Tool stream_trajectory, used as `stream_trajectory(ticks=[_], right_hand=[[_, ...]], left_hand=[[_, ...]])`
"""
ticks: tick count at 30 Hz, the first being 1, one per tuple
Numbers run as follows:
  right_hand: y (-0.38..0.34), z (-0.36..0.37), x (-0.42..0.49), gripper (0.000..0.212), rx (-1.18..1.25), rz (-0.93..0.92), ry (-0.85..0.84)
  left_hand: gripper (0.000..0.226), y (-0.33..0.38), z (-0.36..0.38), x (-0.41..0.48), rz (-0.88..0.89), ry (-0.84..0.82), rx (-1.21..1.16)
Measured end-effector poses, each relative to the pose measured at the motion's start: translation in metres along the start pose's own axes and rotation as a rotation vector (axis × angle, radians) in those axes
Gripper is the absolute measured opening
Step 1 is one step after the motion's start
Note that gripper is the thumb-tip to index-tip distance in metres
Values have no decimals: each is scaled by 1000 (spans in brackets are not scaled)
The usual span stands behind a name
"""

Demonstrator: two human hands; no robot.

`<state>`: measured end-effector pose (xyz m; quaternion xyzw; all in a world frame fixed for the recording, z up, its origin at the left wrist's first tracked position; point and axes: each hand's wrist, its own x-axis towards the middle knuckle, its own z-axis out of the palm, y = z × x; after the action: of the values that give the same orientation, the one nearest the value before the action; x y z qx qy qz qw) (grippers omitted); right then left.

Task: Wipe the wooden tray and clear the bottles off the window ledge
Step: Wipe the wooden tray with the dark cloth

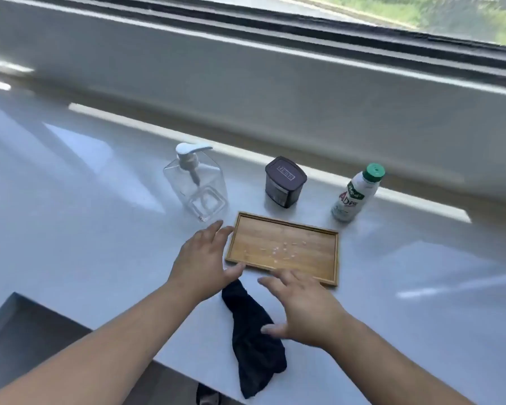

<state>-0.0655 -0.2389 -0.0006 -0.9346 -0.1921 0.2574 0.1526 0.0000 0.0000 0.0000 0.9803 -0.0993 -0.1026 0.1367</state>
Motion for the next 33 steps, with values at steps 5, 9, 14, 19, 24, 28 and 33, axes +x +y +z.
stream_trajectory(ticks=[5, 9, 14, 19, 24, 28, 33], right_hand=[[-10, 60, 9, 75, -180, -109, -207], [-2, 54, -4, 24, -123, -94, 133], [49, 6, -17, 25, 187, 254, 561], [91, -24, 63, 22, 303, 595, 684], [23, 4, 160, 35, 361, 446, 675], [1, 21, 135, 36, 295, 139, 396], [90, -2, 74, 37, 180, 540, 379]], left_hand=[[85, -19, 40, 34, 33, -23, -53], [89, -28, 63, 57, 93, 10, -118], [117, -36, 88, 76, 148, 50, -275], [130, -43, 106, 80, 174, 116, -250], [123, -44, 113, 83, 204, 174, -254], [113, -44, 112, 84, 199, 159, -284], [130, -44, 109, 81, 182, 152, -263]])
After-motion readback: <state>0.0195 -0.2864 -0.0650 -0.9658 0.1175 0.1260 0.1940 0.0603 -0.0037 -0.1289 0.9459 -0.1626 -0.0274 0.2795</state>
